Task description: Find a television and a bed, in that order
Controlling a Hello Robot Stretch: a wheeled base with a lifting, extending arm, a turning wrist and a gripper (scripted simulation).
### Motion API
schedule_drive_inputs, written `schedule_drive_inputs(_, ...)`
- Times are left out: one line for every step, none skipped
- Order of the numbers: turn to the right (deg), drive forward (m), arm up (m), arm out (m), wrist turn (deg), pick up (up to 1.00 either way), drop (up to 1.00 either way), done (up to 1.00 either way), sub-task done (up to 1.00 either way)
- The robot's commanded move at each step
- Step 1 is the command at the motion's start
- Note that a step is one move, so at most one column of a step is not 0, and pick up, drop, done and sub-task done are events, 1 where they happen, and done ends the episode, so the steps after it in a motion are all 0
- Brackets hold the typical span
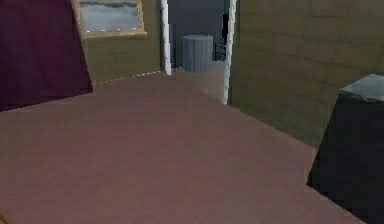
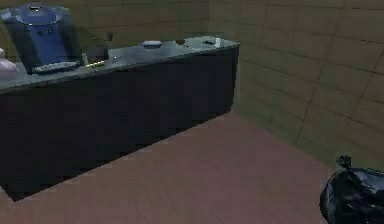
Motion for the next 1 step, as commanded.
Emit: schedule_drive_inputs(0.0,1.0,0.0,0.0,0.0,0.0,0.0,0.0,0.0)
